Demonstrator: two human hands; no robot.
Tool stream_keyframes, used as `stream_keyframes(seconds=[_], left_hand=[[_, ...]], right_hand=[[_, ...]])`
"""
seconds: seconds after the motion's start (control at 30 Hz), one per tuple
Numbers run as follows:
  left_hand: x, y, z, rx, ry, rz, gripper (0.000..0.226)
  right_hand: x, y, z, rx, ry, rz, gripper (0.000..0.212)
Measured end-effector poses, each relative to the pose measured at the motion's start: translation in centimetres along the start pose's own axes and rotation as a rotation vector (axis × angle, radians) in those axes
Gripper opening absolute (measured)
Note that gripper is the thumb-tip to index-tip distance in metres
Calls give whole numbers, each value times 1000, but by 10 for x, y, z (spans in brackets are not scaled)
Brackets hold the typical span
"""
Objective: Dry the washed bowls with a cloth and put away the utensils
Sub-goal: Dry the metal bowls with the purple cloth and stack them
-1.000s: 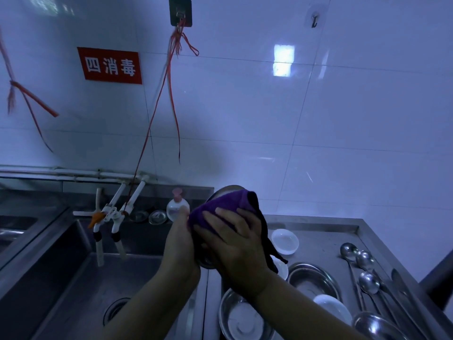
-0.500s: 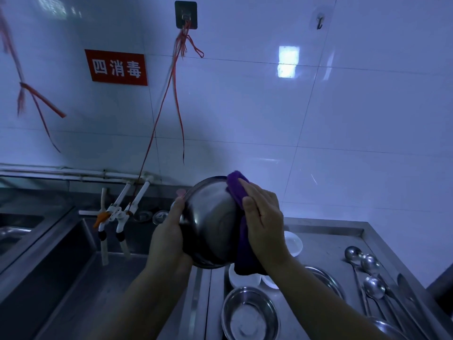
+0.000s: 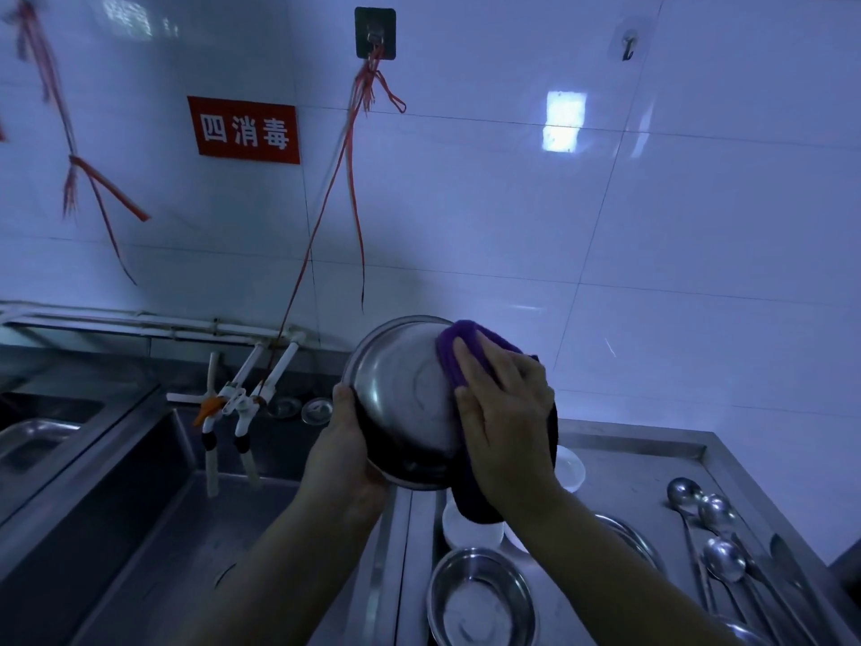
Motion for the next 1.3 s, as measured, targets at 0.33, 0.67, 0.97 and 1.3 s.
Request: stream_keyframes(seconds=[0.33,0.67,0.97,1.3], left_hand=[[6,5,-21,-165,-8,116,41],[5,2,-6,-190,75,236,47],[11,7,-8,-284,51,240,50],[13,14,-14,-350,242,217,43]], right_hand=[[16,31,3,-558,92,78,39],[7,1,-14,-368,38,20,34],[20,15,1,-609,201,102,34],[20,39,-45,-628,47,-116,26]])
Point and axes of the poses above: each hand's wrist, its own y-axis away from the middle knuckle, its own x-axis out of the palm, z = x × y, the point moved 1 cm from there along -y, towards the middle knuckle, and after that the axes turned 1 degree about x, right-handed, at the moved point
